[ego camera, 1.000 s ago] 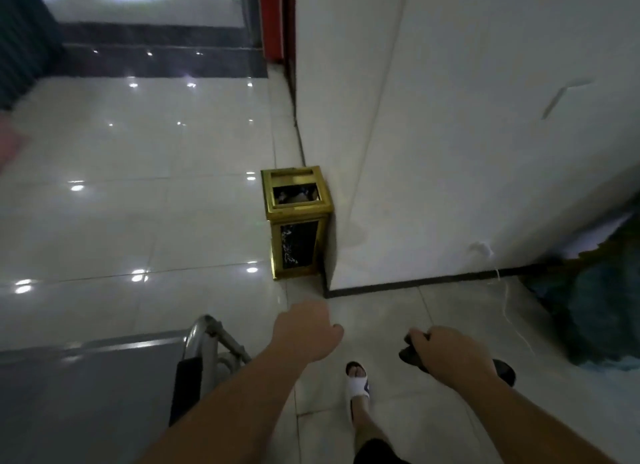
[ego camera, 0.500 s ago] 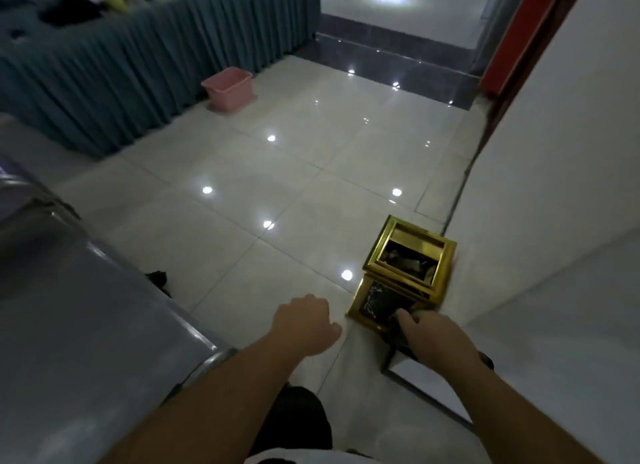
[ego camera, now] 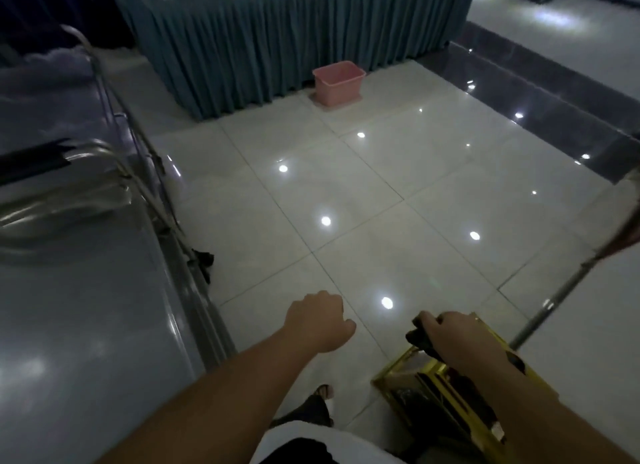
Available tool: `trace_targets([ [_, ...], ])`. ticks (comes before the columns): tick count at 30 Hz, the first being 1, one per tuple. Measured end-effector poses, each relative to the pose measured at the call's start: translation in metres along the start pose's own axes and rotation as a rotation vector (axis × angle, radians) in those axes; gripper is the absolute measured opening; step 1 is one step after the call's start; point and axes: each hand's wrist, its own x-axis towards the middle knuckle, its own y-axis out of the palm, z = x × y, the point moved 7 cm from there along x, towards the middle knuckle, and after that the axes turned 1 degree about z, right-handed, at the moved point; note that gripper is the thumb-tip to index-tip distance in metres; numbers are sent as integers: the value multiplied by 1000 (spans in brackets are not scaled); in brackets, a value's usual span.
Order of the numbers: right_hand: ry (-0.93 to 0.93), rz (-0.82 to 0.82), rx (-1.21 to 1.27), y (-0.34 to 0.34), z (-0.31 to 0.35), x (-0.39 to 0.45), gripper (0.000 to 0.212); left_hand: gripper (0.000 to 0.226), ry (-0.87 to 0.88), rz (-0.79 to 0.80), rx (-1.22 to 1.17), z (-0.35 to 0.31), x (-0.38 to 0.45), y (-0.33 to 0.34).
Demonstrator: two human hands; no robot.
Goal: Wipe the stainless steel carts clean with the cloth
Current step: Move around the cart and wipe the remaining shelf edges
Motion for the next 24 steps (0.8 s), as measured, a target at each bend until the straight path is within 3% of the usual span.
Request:
trace_targets([
  [4,-35,79,-60,-16,25,77,59,56,-112,-17,-45,32,26,-38],
  [11,-538,232,-583,-27,151,193,30,55,-369,-99,-226,100,47,-95],
  [15,-603,212,-450,-55,241,259,34,53,-535,-154,-308,129,75,-133],
  [17,-612,206,-376,-75,284,288,47,53,-617,-194,-367,140,95,-151],
  [24,-896,365,-502,-86,403,344,55,51,-910,-280,-628,145,125,-172],
])
